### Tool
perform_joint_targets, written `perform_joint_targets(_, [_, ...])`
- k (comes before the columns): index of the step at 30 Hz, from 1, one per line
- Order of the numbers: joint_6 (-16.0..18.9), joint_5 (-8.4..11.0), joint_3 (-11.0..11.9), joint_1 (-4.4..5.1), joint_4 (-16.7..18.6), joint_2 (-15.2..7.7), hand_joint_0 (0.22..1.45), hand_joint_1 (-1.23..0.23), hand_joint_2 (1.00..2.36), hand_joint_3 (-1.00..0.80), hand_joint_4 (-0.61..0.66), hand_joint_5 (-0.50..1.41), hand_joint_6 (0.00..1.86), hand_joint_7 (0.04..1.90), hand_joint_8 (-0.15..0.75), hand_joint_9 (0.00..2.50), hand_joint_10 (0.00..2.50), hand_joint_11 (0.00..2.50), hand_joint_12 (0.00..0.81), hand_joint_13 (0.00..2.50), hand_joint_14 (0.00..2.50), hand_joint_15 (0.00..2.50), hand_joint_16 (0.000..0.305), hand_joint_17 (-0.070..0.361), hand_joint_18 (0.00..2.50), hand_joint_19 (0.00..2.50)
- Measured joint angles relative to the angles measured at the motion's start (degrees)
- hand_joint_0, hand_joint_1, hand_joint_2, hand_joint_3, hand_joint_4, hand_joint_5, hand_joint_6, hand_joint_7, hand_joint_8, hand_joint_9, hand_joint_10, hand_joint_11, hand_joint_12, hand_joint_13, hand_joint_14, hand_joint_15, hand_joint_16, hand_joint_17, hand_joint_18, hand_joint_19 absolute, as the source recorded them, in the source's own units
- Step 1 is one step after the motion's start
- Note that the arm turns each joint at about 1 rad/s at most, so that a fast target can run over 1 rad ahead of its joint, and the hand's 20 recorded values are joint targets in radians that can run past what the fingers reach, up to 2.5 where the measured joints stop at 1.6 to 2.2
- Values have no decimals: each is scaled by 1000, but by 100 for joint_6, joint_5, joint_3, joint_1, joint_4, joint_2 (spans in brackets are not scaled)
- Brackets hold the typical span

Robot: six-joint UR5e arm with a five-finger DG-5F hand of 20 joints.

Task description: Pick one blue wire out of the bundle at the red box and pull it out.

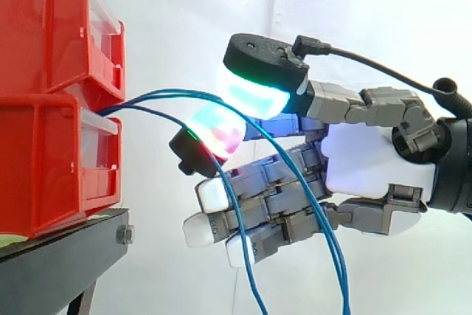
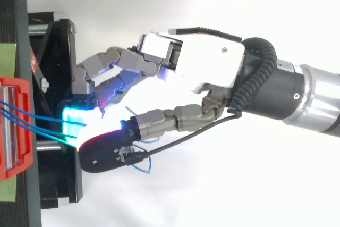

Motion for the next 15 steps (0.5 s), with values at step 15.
perform_joint_targets(15, [0,0,0,-11,-21,0,707,-701,1006,-428,286,-242,868,959,365,637,13,564,458,725,13,365,61,136,749,396])
